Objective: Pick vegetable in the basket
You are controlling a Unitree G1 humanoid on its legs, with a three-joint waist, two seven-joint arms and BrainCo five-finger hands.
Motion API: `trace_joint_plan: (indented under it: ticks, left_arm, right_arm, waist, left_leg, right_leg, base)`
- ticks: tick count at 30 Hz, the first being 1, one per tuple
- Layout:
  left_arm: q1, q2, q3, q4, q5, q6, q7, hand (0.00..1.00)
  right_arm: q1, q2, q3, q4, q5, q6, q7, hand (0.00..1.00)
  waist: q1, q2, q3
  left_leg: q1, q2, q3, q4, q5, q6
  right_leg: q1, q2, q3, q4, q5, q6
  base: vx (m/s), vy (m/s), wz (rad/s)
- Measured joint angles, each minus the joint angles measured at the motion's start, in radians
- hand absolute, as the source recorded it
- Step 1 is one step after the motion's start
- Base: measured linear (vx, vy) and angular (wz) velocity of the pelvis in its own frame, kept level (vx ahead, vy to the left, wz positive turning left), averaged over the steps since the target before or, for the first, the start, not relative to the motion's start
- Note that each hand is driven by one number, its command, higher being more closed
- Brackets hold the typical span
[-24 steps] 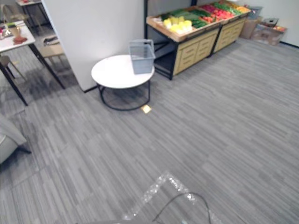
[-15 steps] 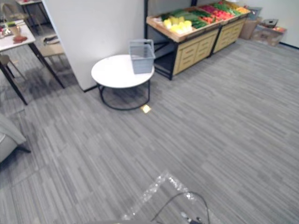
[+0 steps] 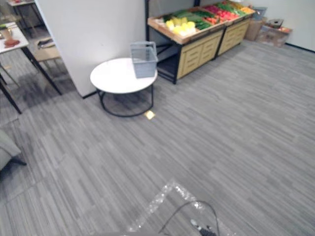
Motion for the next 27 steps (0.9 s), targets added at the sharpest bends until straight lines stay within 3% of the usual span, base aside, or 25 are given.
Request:
trace_joint_plan:
  ticks: [10, 22, 24, 25, 27]
  left_arm:
    - [-0.009, 0.001, 0.02, 0.003, 0.01, 0.0, 0.003, 0.0]
    - [-0.048, 0.022, -0.053, 0.001, 0.012, -0.004, 0.018, 0.0]
    - [-0.076, 0.022, -0.061, -0.002, 0.006, -0.012, 0.028, 0.0]
    - [-0.099, 0.027, -0.069, -0.012, 0.002, -0.013, 0.032, 0.0]
    - [-0.114, 0.041, -0.088, -0.05, -0.002, -0.018, 0.037, 0.0]
  right_arm:
    - [-0.001, 0.001, 0.001, 0.0, 0.0, 0.0, -0.001, 0.0]
    - [-0.003, 0.0, 0.041, -0.032, 0.012, -0.003, -0.003, 0.0]
    - [-0.022, 0.001, 0.043, -0.04, 0.03, -0.003, -0.005, 0.0]
    - [-0.035, 0.006, 0.044, -0.054, 0.035, -0.003, -0.007, 0.0]
    - [-0.041, 0.022, 0.063, -0.071, 0.05, -0.007, -0.013, 0.0]
  waist:
    - [0.0, 0.0, -0.003]
    - [-0.001, -0.006, 0.007]
    - [-0.002, 0.001, 0.031]
    - [-0.002, -0.004, 0.057]
    - [-0.021, -0.032, 0.083]
  left_leg:
    - [0.001, 0.005, 0.005, 0.0, 0.0, 0.0]
    - [-0.022, 0.01, 0.025, -0.007, 0.0, 0.001]
    - [-0.038, 0.018, 0.029, 0.008, 0.0, 0.0]
    - [-0.047, 0.022, 0.03, 0.025, -0.002, -0.004]
    - [-0.107, 0.038, 0.031, 0.173, -0.055, -0.046]
  right_leg:
    - [-0.002, 0.006, 0.012, -0.004, 0.005, 0.0]
    - [-0.037, 0.012, 0.023, 0.004, 0.004, -0.001]
    - [-0.08, 0.013, 0.019, 0.078, -0.024, -0.029]
    - [-0.115, 0.011, 0.015, 0.151, -0.063, -0.033]
    - [-0.168, -0.007, -0.005, 0.279, -0.169, -0.047]
  base:
    - [-0.03, -0.021, -0.03]
    - [-0.01, -0.017, -0.03]
    - [0.0, -0.019, -0.06]
    - [-0.02, -0.046, 0.04]
    - [-0.04, -0.102, 0.19]
